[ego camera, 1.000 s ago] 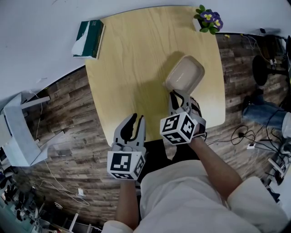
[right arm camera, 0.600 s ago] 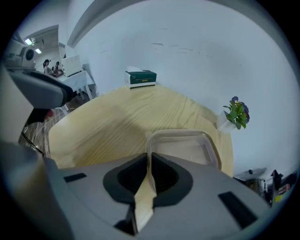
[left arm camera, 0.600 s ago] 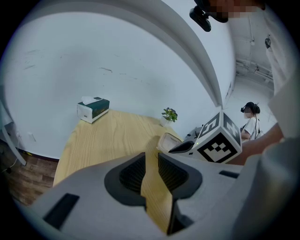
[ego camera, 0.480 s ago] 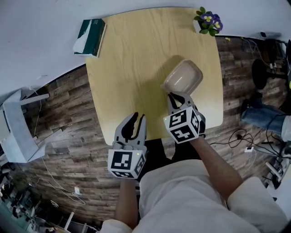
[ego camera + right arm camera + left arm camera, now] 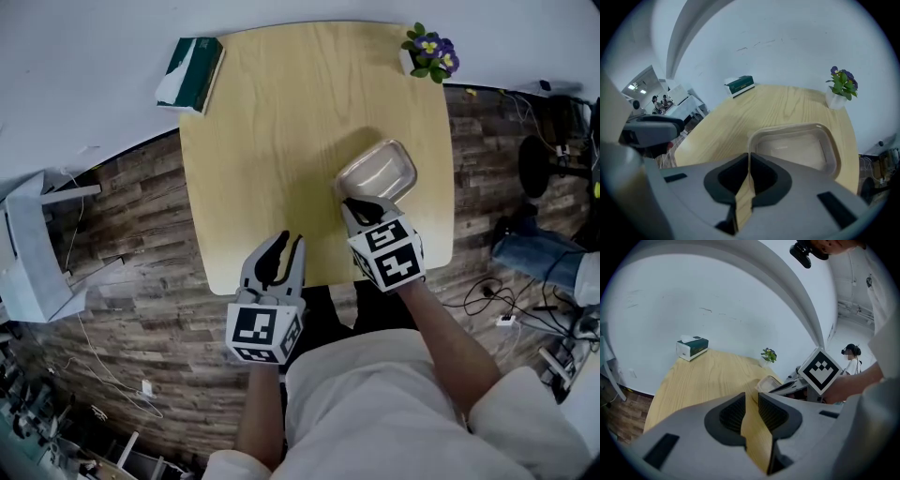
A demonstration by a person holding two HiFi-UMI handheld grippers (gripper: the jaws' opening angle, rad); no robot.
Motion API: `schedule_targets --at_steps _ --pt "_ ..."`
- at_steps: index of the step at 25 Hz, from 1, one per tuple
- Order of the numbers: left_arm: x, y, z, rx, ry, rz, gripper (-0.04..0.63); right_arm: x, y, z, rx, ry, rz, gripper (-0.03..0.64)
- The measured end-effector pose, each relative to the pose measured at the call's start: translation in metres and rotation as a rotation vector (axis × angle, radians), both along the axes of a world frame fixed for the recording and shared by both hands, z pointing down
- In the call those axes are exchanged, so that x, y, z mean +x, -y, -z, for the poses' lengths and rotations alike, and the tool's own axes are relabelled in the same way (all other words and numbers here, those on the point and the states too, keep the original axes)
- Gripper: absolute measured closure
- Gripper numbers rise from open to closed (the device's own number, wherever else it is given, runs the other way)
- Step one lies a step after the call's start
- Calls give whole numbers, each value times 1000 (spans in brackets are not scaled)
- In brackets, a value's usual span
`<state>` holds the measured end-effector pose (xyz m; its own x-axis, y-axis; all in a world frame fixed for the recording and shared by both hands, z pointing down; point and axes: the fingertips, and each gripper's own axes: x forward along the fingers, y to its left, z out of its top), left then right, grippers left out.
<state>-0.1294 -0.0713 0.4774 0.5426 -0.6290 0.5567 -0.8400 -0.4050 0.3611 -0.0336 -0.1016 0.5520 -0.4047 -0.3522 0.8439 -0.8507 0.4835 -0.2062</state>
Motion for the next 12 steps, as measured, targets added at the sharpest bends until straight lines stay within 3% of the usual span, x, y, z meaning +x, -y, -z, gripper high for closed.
schedule_targets --at_steps 12 --pt "24 -5 -16 -29 -10 28 520 -2 -11 14 -38 168 63 597"
